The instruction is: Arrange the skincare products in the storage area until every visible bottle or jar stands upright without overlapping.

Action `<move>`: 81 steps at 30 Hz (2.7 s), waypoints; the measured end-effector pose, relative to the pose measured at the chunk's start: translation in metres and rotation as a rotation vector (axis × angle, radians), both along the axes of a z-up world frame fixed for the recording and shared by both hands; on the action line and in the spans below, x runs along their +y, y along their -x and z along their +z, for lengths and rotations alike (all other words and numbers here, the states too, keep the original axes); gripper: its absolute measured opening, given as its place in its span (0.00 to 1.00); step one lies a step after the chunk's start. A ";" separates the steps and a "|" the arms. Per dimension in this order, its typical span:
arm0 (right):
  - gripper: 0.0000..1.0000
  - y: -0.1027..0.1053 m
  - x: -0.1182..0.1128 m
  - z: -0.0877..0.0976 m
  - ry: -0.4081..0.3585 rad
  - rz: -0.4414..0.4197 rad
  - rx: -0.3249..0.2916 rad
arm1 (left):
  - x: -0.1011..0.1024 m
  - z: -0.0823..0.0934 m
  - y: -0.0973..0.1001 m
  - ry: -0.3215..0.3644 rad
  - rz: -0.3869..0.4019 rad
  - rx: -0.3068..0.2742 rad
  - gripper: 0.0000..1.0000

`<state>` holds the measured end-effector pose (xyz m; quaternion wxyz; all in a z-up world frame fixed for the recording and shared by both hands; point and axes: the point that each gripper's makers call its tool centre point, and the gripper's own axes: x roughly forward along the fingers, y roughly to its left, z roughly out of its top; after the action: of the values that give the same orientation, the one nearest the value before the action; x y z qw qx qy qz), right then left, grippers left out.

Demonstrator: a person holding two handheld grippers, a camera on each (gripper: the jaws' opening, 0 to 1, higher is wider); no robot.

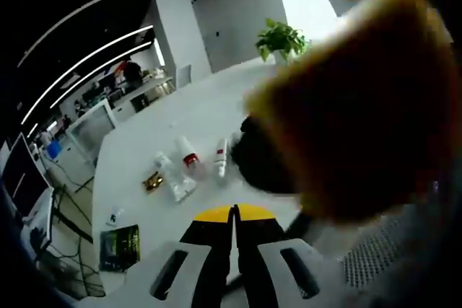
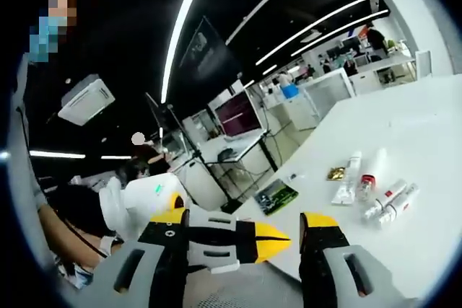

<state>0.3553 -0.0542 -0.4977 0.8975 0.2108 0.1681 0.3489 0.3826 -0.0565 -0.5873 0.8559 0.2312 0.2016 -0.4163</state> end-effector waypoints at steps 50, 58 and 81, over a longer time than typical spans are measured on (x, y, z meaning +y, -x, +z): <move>0.63 -0.024 -0.037 0.012 0.049 -0.119 -0.077 | -0.018 0.015 0.023 0.224 -0.114 0.319 0.00; 0.66 -0.059 -0.055 -0.002 0.259 -0.073 -0.082 | -0.007 0.026 -0.011 0.222 -0.019 0.141 0.00; 0.78 -0.252 -0.027 0.019 0.832 0.356 -0.280 | 0.013 0.006 -0.035 0.113 0.113 0.063 0.21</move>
<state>0.6076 -0.0815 -0.4786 0.8460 -0.2479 0.2046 0.4254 0.4175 -0.0435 -0.5811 0.8829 0.1577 0.2175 -0.3852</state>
